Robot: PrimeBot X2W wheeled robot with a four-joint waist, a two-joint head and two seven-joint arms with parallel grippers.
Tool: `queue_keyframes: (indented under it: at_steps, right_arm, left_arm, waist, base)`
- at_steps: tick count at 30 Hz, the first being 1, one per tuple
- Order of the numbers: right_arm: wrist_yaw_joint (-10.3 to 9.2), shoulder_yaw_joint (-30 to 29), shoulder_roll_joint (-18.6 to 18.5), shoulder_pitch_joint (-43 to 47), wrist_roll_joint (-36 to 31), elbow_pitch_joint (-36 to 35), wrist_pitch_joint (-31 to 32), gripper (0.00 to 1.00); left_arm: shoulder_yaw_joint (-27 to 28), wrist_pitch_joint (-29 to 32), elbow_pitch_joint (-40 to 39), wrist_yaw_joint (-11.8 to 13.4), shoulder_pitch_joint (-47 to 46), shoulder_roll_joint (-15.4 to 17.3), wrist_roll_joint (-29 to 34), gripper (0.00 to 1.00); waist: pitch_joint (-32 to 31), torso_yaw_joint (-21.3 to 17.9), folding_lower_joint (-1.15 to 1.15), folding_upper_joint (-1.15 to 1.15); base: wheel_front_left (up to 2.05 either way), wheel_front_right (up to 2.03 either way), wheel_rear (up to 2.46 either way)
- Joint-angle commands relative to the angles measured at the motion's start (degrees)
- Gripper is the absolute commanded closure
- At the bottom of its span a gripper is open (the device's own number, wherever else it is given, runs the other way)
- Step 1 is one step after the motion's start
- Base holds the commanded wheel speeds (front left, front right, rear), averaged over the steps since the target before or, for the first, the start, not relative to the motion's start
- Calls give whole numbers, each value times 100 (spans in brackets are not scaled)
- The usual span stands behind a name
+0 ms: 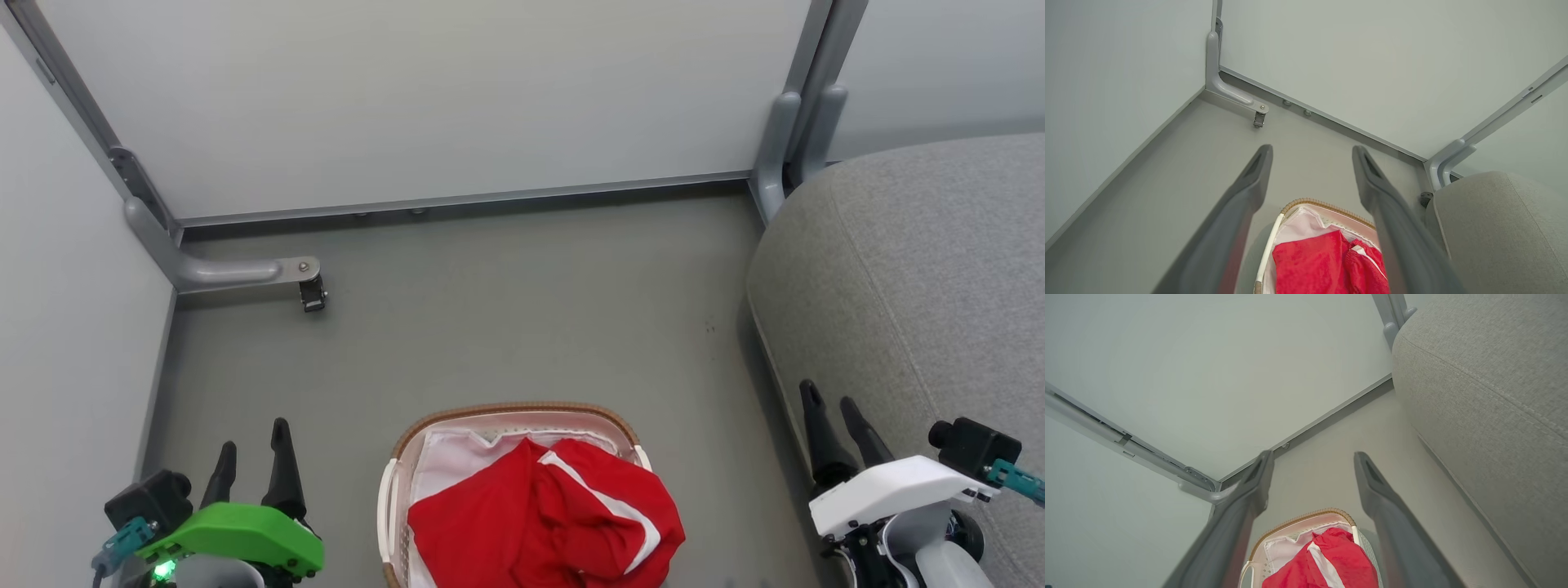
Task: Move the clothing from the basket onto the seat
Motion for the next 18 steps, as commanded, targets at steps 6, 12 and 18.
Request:
queue_keyframes:
  at_steps: [6,12,18]
  right_arm:
    - [1,37,-67,-176,-591,-25,-155,0]
    - [1,85,-61,-159,-999,65,-250,0]
    - [1,145,-92,-186,-1338,219,-341,0]
  left_arm:
    - [-200,-142,-163,238,6,177,542,0]
    - [-344,-239,-164,360,44,238,852,0]
    - [-401,-323,-113,427,108,227,1141,0]
  waist:
    - [20,16,0,0]
    - [12,29,0,0]
    - [1,41,0,0]
  base:
    - [0,0,0]
    - [0,0,0]
    - [0,0,0]
